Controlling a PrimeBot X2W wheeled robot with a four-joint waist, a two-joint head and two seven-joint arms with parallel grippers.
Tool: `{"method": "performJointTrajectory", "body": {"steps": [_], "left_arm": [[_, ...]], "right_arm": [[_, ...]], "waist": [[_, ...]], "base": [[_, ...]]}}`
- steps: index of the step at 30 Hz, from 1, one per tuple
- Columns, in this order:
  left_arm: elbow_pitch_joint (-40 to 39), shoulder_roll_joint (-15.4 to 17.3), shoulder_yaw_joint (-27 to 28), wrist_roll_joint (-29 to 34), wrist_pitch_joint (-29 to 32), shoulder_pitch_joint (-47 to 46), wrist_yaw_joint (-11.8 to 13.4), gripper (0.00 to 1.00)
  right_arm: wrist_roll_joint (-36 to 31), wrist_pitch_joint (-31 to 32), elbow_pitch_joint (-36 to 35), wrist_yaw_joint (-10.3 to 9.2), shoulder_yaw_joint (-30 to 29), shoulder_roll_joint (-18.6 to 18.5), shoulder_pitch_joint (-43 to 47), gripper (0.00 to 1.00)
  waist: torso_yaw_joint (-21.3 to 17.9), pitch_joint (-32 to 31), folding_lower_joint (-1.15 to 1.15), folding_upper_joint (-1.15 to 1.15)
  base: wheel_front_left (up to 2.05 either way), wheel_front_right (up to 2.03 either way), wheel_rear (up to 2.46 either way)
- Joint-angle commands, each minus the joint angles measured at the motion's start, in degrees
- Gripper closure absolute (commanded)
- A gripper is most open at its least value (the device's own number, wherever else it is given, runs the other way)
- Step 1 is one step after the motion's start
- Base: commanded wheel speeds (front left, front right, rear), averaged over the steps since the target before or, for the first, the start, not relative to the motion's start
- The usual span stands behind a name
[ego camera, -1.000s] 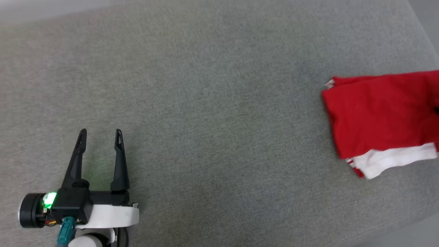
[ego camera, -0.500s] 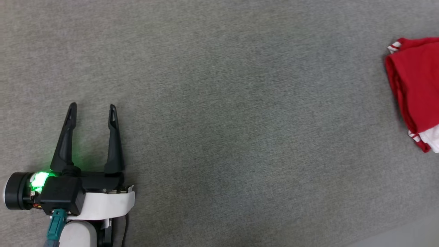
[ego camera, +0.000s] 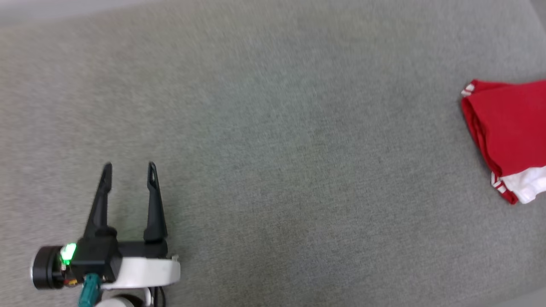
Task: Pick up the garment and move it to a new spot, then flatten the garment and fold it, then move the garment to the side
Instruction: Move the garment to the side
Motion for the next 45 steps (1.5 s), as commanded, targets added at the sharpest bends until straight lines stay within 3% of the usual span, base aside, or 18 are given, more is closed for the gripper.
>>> {"method": "performJointTrajectory", "body": {"steps": [1,7,11,20,27,36,45], "left_arm": [[0.3,-0.2,-0.2,-0.3,-0.1,1.3,0.3,0.00],[1.4,-1.1,-0.1,-1.0,-0.1,5.4,1.0,0.00],[2.0,-1.3,-0.5,-1.3,-0.1,7.2,1.0,0.00],[4.1,-1.7,-0.9,-1.9,-0.1,9.0,1.0,0.00],[5.6,-2.0,-1.1,-2.3,-0.1,10.3,0.5,0.00],[7.1,-2.1,-1.3,-2.2,-0.1,12.0,-0.2,0.00],[8.0,-2.2,-1.7,-2.2,-0.1,13.0,-0.6,0.00]], "right_arm": [[-2.0,-2.5,-0.3,-0.08,-0.9,0.0,-0.1,0.00],[-10.3,-18.3,-2.8,-0.06,-9.0,4.8,1.3,0.00],[-14.2,-24.1,-6.3,-0.06,-15.0,11.6,3.9,0.00],[-19.6,-25.8,-24.1,-0.07,-23.5,27.9,17.9,0.00],[-19.7,-25.9,-32.6,-0.07,-23.9,37.9,31.3,0.00],[-17.7,-25.9,-37.3,-0.07,-25.3,44.4,44.9,0.00],[-16.2,-25.9,-41.6,-0.07,-25.5,46.1,54.9,0.00]], "waist": [[2.2,-4.8,0.00,0.00],[4.8,-10.3,0.00,0.00],[6.5,-12.9,0.00,0.00],[10.7,-17.0,0.00,0.00],[13.3,-19.8,0.00,0.00],[15.0,-22.8,0.00,0.00],[15.6,-24.6,0.00,0.00]], "base": [[0.00,0.00,0.00],[0.00,0.00,0.00],[0.00,0.00,0.00],[0.00,0.00,0.00],[0.00,0.00,0.00],[0.00,0.00,0.00],[0.00,0.00,0.00]]}}
